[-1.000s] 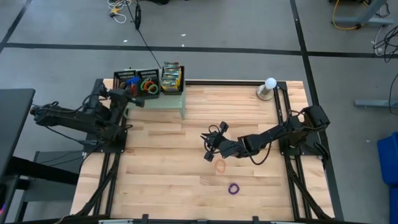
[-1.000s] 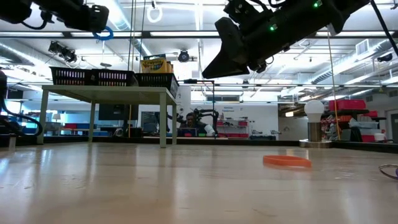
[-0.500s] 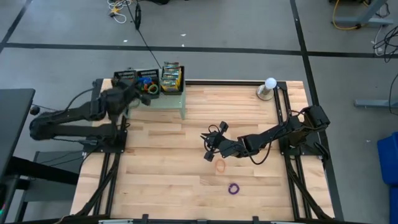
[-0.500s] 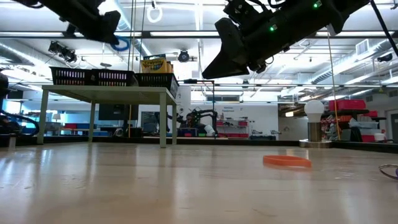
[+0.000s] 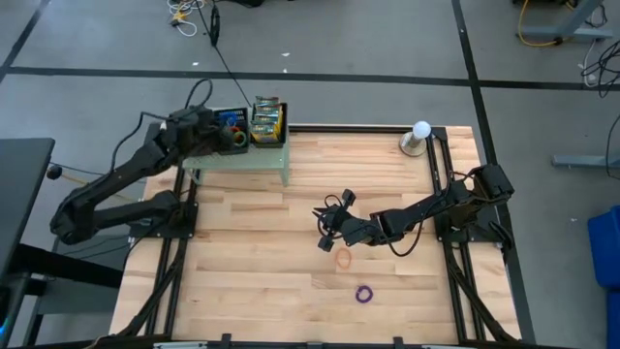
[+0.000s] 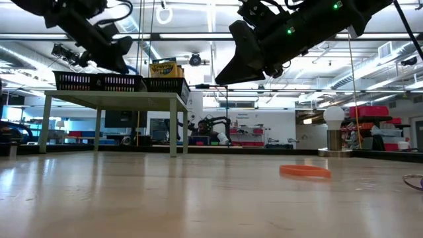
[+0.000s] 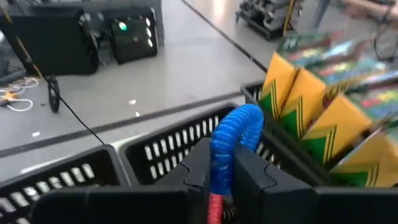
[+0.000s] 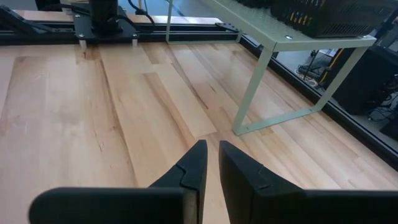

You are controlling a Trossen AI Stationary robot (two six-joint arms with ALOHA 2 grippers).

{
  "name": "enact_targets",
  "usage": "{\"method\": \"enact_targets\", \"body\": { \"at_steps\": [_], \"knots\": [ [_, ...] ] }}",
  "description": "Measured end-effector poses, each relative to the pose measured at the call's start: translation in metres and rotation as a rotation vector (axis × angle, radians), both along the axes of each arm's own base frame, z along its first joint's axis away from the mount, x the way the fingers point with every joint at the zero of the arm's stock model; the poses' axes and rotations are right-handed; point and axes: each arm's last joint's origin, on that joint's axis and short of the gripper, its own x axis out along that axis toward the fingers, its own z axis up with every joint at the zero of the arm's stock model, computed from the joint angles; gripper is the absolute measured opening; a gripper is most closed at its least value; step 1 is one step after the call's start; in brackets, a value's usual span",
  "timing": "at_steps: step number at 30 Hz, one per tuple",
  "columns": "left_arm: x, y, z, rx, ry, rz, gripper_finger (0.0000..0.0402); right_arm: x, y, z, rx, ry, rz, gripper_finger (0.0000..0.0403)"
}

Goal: Pick & Place Office Desk Supplies
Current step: Put the blue spring keychain into the middle black bin on the shelf, then put the orange rubber band into the left black bin on the shelf

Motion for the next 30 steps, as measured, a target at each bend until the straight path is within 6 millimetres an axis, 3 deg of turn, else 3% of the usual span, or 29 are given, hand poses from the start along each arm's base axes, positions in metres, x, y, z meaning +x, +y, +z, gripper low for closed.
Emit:
{"method": "enact_targets", "body": {
  "at_steps": [7, 14, 22, 25, 30],
  "knots": [
    [0.006, 0.010, -0.011, -0.054, 0.073, -0.040, 0.0088, 0.000, 0.000, 0.000, 0.000, 0.000, 0.000, 0.0048],
    [0.005, 0.009, -0.010, -0.039, 0.092, -0.042, 0.0136, 0.000, 0.000, 0.000, 0.000, 0.001, -0.001, 0.0048],
    [-0.003, -0.008, 0.030, -0.013, 0.086, -0.124, 0.0196, 0.000, 0.000, 0.000, 0.006, -0.002, -0.005, 0.0048],
    [-0.001, -0.025, 0.037, -0.009, 0.047, -0.265, 0.0179, 0.000, 0.000, -0.001, 0.004, 0.003, -0.004, 0.0048],
    [0.011, -0.052, 0.029, 0.070, 0.073, -0.387, 0.0092, -0.001, 0.000, -0.001, 0.000, 0.013, -0.007, 0.0048]
  ]
}}
